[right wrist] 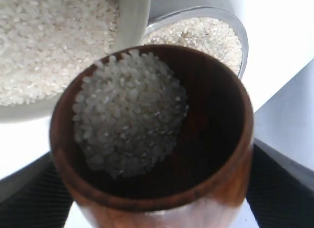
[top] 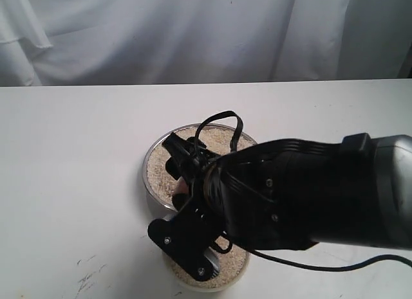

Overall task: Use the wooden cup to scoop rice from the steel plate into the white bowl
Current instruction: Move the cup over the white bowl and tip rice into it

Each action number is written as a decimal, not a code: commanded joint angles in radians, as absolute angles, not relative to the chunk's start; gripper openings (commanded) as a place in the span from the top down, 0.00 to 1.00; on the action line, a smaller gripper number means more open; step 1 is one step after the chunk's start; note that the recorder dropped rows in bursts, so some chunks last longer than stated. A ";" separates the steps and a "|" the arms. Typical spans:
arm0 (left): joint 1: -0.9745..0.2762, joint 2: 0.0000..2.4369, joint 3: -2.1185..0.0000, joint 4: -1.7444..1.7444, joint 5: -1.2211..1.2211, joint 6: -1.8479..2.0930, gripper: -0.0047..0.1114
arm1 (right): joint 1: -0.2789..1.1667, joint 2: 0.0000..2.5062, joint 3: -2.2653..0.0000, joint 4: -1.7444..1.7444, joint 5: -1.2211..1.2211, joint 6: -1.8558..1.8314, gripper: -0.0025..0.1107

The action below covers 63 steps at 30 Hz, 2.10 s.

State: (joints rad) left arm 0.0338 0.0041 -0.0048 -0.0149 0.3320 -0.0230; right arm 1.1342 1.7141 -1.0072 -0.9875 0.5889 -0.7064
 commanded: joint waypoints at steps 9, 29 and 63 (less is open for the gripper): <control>0.036 0.000 0.000 -0.014 0.319 -0.024 0.96 | 1.186 1.701 -0.884 -1.418 0.660 -0.433 0.98; 0.036 0.000 0.000 -0.014 0.319 -0.024 0.96 | 1.227 1.669 -0.736 -1.744 0.687 -0.105 0.98; 0.036 0.000 0.000 -0.014 0.319 -0.024 0.96 | 1.332 1.651 -0.743 -1.744 0.891 -0.183 0.98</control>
